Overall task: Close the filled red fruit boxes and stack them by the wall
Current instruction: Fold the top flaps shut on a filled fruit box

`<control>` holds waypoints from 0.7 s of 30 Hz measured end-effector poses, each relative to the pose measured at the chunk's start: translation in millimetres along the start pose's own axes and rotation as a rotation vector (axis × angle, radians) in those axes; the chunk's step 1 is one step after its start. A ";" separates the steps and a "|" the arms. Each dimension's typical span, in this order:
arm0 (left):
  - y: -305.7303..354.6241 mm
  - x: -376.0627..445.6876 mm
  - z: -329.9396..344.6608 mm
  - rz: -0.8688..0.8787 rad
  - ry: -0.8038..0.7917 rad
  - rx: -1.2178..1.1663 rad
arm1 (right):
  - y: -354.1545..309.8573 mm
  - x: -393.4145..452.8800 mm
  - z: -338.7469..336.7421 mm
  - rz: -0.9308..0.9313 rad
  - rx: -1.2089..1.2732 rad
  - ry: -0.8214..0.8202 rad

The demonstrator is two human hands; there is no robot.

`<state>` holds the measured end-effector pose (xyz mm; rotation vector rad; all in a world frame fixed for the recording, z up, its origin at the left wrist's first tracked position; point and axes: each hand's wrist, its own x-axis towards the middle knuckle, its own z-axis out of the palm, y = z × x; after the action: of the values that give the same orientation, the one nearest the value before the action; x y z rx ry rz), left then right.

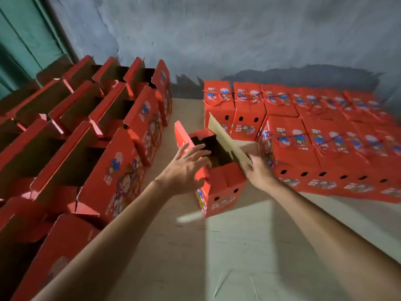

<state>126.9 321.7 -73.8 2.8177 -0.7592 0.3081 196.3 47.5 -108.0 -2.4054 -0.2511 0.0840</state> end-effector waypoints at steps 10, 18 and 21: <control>219.9 7.7 9.9 0.343 0.022 -0.212 | 66.2 -99.0 -98.8 -0.093 -0.201 0.066; 367.3 32.0 53.8 0.149 -0.034 -0.266 | 79.2 -127.0 -129.8 0.067 -0.117 0.141; 398.2 28.3 60.2 -0.071 -0.149 -0.433 | 69.8 -143.6 -127.7 0.136 -0.003 0.163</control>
<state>-44.7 -43.7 -66.9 2.4651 -0.6592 -0.0737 83.2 -116.0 -59.8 -2.4146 -0.0122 -0.0500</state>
